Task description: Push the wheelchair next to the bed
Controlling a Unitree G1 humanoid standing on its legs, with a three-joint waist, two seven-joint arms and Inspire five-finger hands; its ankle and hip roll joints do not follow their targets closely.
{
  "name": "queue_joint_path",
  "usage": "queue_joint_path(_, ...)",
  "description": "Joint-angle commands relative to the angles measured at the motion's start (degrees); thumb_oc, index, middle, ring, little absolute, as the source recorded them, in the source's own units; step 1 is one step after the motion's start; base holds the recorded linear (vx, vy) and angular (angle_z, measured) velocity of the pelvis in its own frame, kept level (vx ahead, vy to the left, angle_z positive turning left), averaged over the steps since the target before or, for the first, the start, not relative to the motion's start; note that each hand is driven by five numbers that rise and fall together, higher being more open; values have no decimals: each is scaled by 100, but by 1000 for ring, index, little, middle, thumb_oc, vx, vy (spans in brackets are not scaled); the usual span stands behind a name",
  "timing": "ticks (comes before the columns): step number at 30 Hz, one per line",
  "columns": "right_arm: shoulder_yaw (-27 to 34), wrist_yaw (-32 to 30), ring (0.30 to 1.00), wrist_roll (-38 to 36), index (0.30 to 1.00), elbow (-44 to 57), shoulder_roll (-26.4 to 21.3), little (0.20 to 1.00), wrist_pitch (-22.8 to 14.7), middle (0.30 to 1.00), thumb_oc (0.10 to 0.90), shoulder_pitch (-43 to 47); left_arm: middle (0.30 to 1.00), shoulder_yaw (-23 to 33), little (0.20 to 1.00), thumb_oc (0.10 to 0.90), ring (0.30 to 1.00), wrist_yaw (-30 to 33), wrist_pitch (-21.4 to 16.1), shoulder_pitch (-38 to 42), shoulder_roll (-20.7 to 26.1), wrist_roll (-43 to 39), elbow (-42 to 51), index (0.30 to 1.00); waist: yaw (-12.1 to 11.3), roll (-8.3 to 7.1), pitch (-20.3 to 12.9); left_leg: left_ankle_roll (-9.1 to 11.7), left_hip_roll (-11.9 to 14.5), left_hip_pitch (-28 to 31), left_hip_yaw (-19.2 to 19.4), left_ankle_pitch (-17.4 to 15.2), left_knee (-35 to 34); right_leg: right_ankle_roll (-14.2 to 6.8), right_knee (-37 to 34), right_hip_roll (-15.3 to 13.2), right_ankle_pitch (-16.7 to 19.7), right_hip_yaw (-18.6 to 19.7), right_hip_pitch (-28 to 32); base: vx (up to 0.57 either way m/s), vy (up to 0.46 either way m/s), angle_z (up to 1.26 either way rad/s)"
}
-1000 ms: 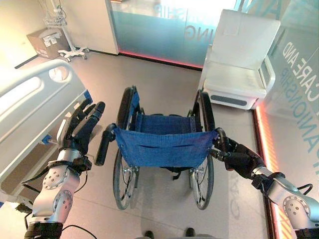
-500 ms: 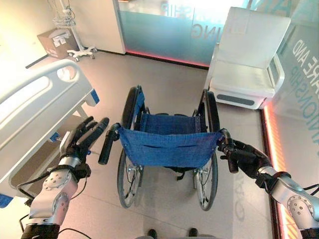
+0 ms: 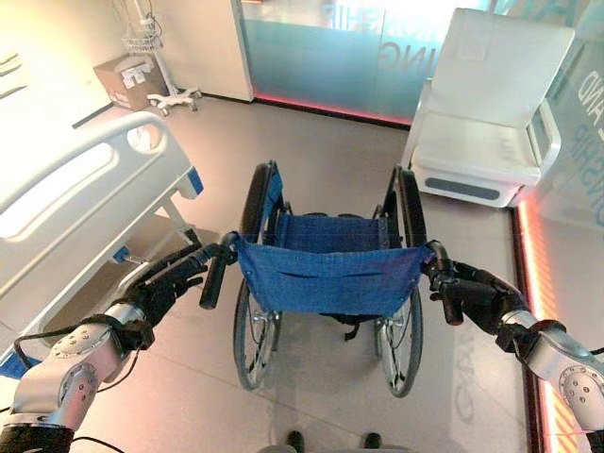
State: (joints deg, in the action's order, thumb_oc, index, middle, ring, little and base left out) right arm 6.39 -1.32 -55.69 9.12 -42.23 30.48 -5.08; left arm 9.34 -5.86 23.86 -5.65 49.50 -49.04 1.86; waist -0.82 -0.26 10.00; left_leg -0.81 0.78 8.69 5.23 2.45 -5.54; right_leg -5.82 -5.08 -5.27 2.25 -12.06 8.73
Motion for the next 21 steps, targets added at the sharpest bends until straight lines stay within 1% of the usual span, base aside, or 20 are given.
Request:
queue_joint_path(1,-371,623,300,-1076,300,654,-170,300,-427,300,400,970,900,186,900,800,900,0,-563,905,613,-507,166,900,-111,69,-329,123,-208,39,285,-225,54,-187,8,45,50,-310,35,0,0,0)
queue_joint_path(3,-360,625,300,-1110,300,636,-173,300,-383,300,400,952,900,174,900,800,900,-15,-616,979,600,-805,170,900,-97,81,-351,124,-208,42,291,-232,54,-182,8,37,32,-336,49,0,0,0)
queue_joint_path(5,-350,639,300,-1130,300,594,-178,300,-354,300,400,970,900,152,900,800,900,-15,-576,1051,585,-929,179,900,-91,85,-365,124,-208,43,297,-243,54,-179,8,34,19,-345,52,16,1,1)
queue_joint_path(7,-360,622,300,-1128,300,582,-149,300,-336,300,400,971,900,98,900,800,900,7,-636,1106,540,-957,173,900,-82,84,-377,122,-213,41,293,-253,54,-174,8,35,6,-349,51,16,0,1)
queue_joint_path(10,-374,629,300,-1141,300,549,-155,300,-290,300,400,973,900,64,900,800,900,110,-855,1154,523,-1088,151,900,-76,77,-395,118,-224,39,290,-260,54,-168,8,35,-6,-346,55,23,2,5)
queue_joint_path(12,-393,653,300,-1113,300,510,-130,300,-285,300,400,972,900,54,900,800,900,219,-919,1186,477,-1186,140,900,-77,73,-401,118,-225,41,289,-263,54,-161,8,36,-12,-346,57,0,0,0)
queue_joint_path(14,-391,705,300,-1056,300,487,-96,300,-277,300,400,935,900,66,900,800,900,201,-958,1168,412,-1130,121,900,-73,66,-409,113,-229,46,288,-273,54,-156,8,38,-19,-343,58,0,0,0)
queue_joint_path(18,-410,647,300,-1007,300,520,-40,300,-274,300,400,908,900,14,900,800,900,20,-837,1157,372,-1084,174,900,-75,59,-419,110,-227,41,287,-274,54,-150,8,38,-28,-346,57,0,0,0)
queue_joint_path(21,-436,585,300,-1024,300,540,-61,300,-311,300,400,868,900,-85,900,800,900,-318,-637,1108,397,-1027,262,900,-76,56,-425,116,-221,35,303,-270,54,-152,8,40,-28,-344,52,0,0,0)
